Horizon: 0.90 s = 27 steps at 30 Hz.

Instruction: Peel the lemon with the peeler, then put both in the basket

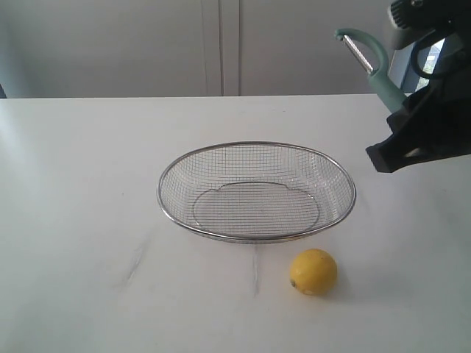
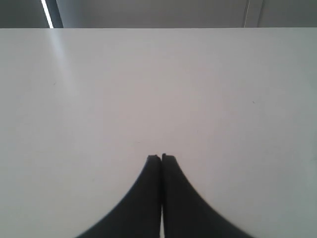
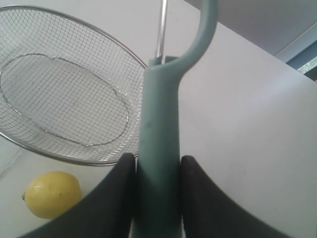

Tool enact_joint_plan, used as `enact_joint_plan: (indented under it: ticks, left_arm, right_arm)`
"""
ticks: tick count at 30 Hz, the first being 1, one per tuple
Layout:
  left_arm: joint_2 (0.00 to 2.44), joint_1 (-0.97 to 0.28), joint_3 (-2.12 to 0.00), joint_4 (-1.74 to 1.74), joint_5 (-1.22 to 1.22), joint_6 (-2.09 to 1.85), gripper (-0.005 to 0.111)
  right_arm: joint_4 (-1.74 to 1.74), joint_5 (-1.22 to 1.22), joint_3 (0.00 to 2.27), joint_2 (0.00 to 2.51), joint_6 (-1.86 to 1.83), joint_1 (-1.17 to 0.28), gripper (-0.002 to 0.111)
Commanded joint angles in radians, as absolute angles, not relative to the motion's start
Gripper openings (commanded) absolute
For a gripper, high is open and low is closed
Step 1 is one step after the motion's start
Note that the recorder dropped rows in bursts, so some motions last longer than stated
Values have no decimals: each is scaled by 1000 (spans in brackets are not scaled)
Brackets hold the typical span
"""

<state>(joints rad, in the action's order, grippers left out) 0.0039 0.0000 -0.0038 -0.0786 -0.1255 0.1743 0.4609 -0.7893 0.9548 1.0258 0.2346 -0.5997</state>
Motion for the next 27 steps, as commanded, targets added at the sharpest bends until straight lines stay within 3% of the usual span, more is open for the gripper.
enact_joint_plan:
  ticks: [1,18,27]
  left_arm:
    - [0,-1,0,-76,-55,179,0]
    - [0,-1,0,-76,649,352,0]
    - [0,-1,-98,-91,640,370,0]
  right_arm:
    - [465,-782,950,1018,241,-597,0]
    - [465,-779,950,1018,241,-597,0]
    - [465,-779,950,1018,241,-597,0]
